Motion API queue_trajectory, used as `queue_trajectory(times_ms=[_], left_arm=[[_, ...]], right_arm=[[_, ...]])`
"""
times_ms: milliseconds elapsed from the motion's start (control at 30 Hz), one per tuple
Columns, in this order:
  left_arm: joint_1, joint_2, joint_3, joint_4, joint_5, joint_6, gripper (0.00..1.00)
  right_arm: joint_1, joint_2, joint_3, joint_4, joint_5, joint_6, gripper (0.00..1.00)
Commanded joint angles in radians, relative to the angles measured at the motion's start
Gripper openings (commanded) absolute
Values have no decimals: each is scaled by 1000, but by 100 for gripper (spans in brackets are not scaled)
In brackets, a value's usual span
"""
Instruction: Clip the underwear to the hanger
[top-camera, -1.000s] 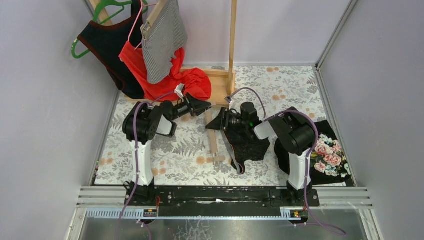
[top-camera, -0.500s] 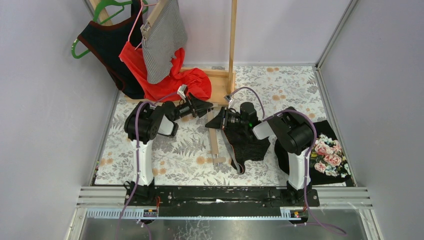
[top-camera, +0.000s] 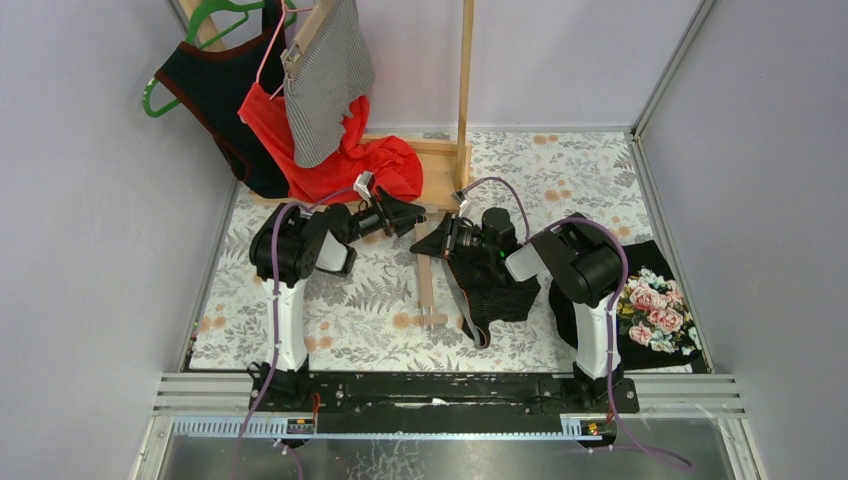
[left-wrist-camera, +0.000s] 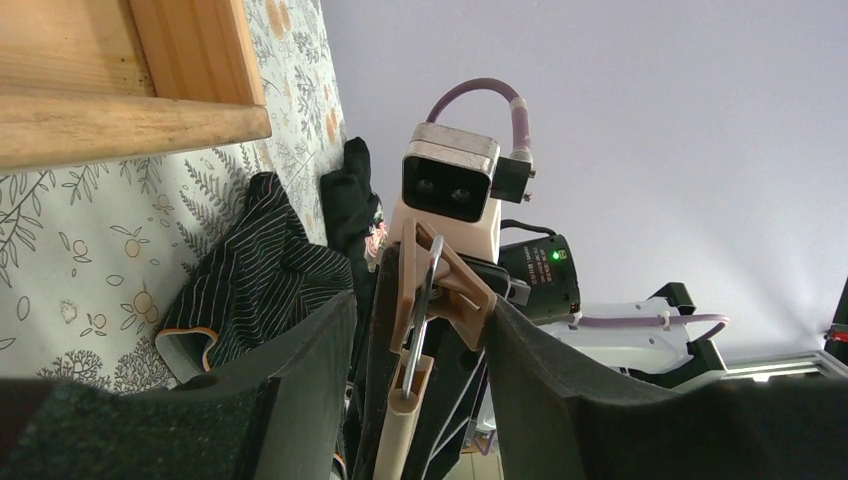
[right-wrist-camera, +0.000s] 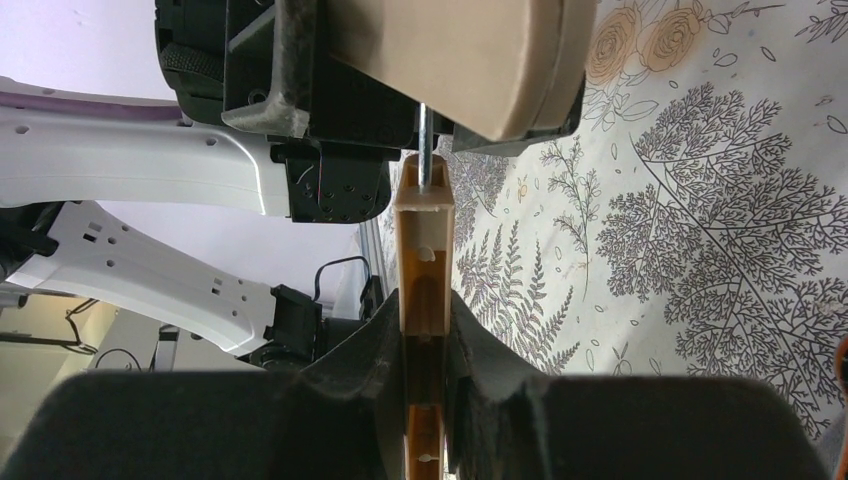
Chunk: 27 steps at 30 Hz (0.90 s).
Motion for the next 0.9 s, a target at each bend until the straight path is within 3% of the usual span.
queue_trajectory(times_ms=[0, 667, 767, 867], left_arm=[[7, -6, -11, 56, -22, 10, 50], [13, -24, -7, 67, -22, 0, 37], [11, -24, -7, 67, -22, 0, 30], [11, -24, -8, 69, -22, 0, 9]], right_arm=[[6, -5, -4, 72, 17, 11, 0], [8, 25, -1, 75, 14, 14, 0], [9, 25, -1, 74, 14, 14, 0], [9, 25, -1, 75, 14, 15, 0]])
